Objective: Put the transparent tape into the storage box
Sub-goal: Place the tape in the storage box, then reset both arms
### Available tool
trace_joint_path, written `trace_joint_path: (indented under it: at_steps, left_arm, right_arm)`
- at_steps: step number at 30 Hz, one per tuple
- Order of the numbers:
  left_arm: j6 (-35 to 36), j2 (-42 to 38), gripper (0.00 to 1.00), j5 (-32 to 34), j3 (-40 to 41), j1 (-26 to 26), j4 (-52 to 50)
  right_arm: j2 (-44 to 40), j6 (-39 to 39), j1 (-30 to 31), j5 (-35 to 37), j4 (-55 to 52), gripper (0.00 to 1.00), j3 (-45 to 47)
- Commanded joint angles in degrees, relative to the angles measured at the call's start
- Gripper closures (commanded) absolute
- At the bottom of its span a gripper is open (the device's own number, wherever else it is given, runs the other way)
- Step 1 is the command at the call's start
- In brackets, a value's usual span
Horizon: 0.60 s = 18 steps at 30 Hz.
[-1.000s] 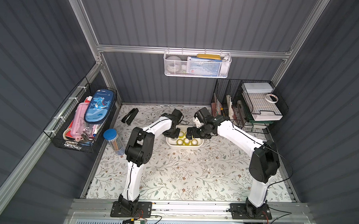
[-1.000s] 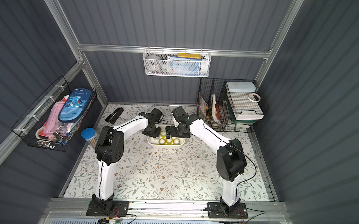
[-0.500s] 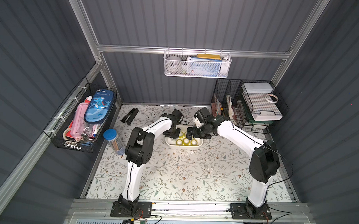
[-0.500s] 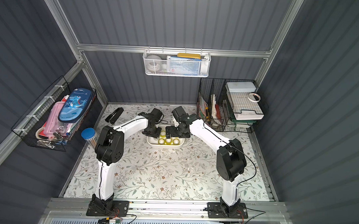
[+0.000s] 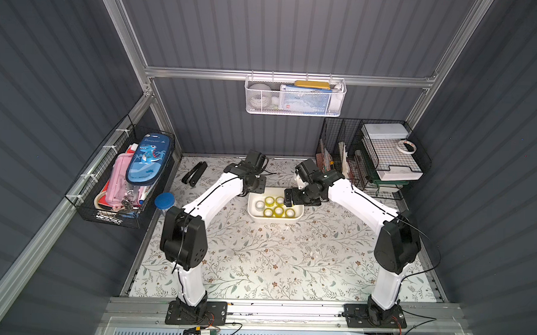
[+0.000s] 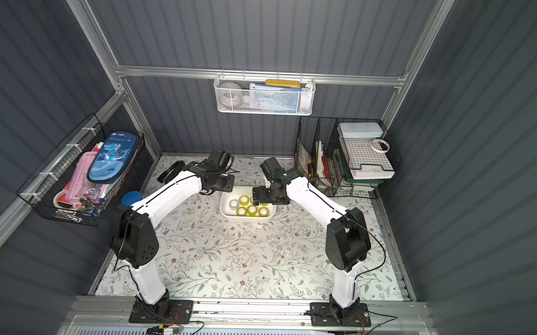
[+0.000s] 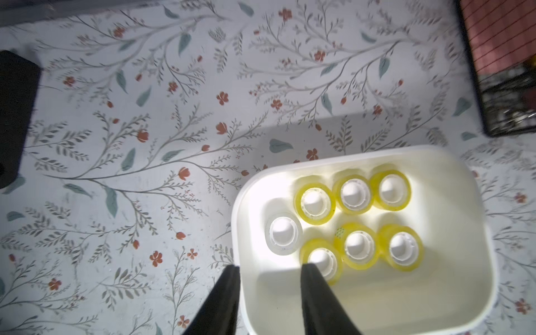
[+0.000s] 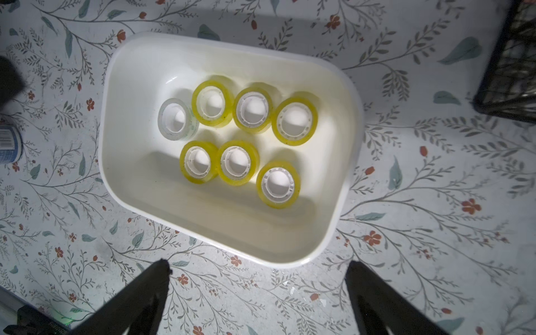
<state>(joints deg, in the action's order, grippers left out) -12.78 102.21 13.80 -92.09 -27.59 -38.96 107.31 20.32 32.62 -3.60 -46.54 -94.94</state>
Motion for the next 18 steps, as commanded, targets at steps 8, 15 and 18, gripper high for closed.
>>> trace_joint_path:
  at_steps: [8,15,18]
  left_arm:
    - [-3.11,-14.73,0.17,8.53,9.23,0.26,3.21]
    - [-6.27,-22.51,0.01,13.81,18.96,0.26,3.54]
    - [-7.21,-24.5,0.01,15.69,21.7,0.27,3.83]
  right_arm:
    - [-7.42,3.52,-6.51,8.91,-3.31,0.01,1.39]
    - [-15.48,5.67,-11.15,14.28,2.6,0.01,7.6]
    - [-19.99,6.02,-12.16,18.09,8.47,0.01,12.32]
